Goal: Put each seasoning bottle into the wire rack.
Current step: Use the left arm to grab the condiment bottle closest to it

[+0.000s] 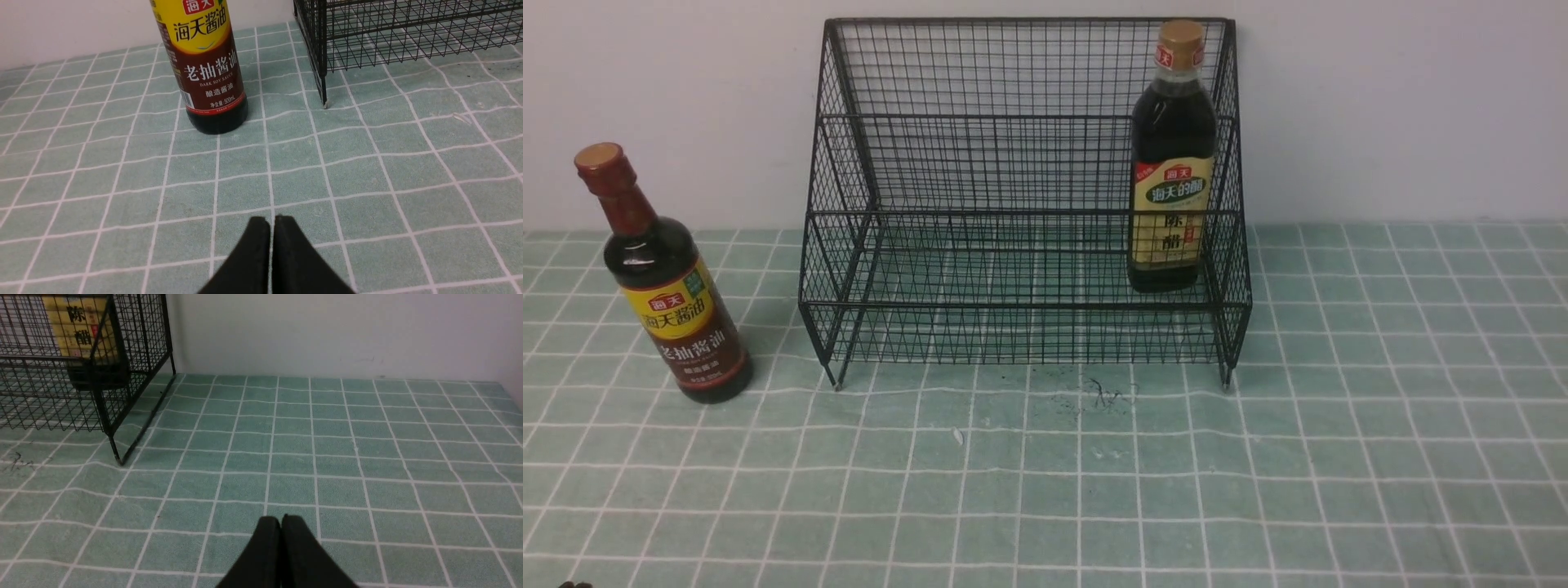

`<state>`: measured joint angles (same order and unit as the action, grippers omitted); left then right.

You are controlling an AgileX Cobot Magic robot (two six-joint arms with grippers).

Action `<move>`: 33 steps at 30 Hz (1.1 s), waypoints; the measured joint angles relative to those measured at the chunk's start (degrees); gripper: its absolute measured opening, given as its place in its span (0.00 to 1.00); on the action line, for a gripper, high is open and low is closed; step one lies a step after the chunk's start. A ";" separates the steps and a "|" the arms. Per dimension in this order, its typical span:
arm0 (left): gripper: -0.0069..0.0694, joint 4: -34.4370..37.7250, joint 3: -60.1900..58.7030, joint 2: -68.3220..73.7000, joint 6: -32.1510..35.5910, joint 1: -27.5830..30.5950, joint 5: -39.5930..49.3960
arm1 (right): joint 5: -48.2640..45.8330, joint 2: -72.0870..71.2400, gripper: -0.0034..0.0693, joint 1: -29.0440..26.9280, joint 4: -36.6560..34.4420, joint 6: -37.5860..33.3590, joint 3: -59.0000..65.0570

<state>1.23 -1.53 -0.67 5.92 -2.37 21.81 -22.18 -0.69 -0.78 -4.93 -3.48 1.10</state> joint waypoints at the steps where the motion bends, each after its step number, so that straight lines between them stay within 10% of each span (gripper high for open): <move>1: 0.08 0.00 0.00 0.00 0.00 0.00 0.00 | 0.00 0.00 0.03 0.00 0.00 0.00 0.00; 33: 0.08 -2.95 0.00 0.00 0.58 0.00 -0.73 | 0.00 0.00 0.03 0.00 -0.06 0.00 0.00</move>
<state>-1.72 -1.53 -0.67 6.49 -2.37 21.08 -22.18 -0.69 -0.78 -4.99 -3.48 1.10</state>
